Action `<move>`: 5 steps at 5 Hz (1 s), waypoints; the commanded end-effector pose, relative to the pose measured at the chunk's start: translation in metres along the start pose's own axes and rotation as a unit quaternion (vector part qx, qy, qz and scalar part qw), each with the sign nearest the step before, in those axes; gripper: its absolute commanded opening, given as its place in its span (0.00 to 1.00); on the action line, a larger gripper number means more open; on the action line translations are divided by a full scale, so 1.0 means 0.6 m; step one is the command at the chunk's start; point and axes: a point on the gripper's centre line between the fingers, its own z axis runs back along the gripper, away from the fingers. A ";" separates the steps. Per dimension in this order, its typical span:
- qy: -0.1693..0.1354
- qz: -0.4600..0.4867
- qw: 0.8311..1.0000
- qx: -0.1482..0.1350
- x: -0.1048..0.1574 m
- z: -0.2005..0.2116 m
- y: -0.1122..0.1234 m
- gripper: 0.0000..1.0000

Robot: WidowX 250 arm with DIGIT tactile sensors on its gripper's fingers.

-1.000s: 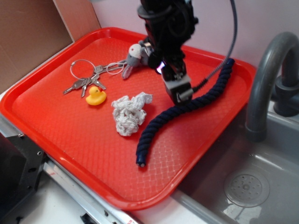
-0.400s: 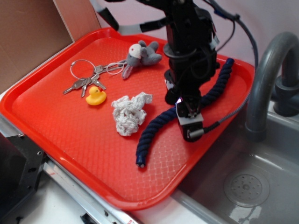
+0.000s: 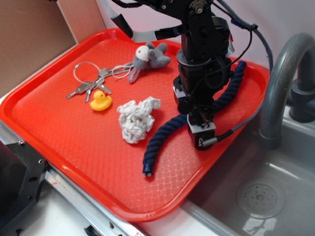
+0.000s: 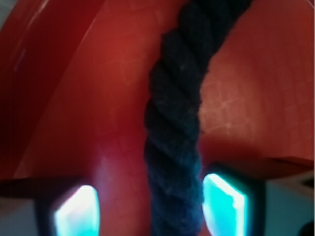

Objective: Grab the blue rope.

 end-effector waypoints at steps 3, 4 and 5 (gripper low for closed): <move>-0.063 0.036 0.997 -0.023 -0.045 0.129 0.038 0.00; -0.111 0.076 0.989 -0.068 -0.100 0.202 0.082 0.00; -0.150 0.127 0.977 -0.086 -0.173 0.257 0.119 0.00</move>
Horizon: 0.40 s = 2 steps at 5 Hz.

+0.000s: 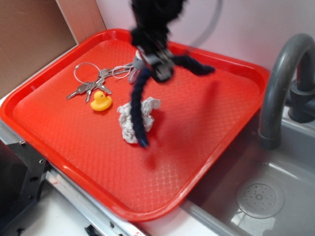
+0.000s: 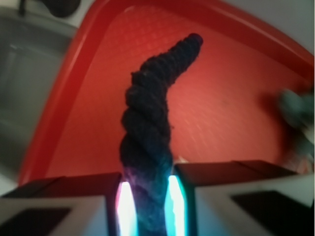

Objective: Grab the blue rope.

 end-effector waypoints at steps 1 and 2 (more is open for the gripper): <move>-0.053 0.100 0.994 0.000 -0.112 0.124 0.051 0.00; -0.033 0.147 0.989 0.004 -0.121 0.126 0.058 0.00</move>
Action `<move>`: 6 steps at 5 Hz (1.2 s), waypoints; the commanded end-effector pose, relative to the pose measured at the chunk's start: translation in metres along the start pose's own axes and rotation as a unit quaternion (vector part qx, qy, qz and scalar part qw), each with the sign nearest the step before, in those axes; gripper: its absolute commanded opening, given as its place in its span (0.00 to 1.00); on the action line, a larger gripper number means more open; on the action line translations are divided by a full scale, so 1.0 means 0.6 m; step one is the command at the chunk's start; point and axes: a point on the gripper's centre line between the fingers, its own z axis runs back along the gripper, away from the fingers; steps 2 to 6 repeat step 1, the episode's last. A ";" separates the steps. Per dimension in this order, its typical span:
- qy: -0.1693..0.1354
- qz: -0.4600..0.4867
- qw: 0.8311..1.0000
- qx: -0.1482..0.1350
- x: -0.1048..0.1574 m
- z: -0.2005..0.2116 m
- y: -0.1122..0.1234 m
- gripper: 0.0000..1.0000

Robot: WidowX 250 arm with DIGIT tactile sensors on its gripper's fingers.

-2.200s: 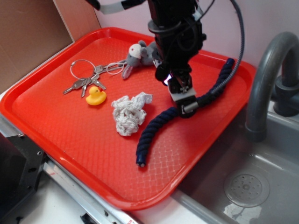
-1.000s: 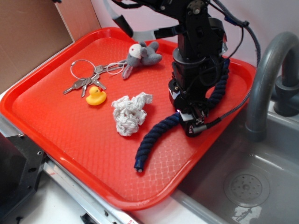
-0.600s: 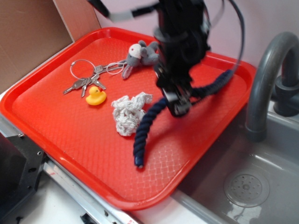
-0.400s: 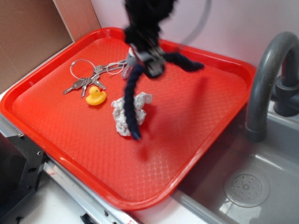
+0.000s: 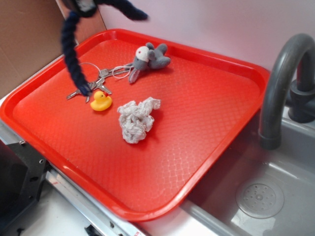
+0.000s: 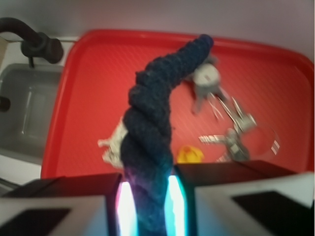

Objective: Grab the blue rope.

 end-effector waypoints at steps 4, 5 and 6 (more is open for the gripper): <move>0.020 0.023 1.000 -0.004 -0.010 -0.006 0.021 0.00; 0.020 0.023 1.000 -0.004 -0.010 -0.006 0.021 0.00; 0.020 0.023 1.000 -0.004 -0.010 -0.006 0.021 0.00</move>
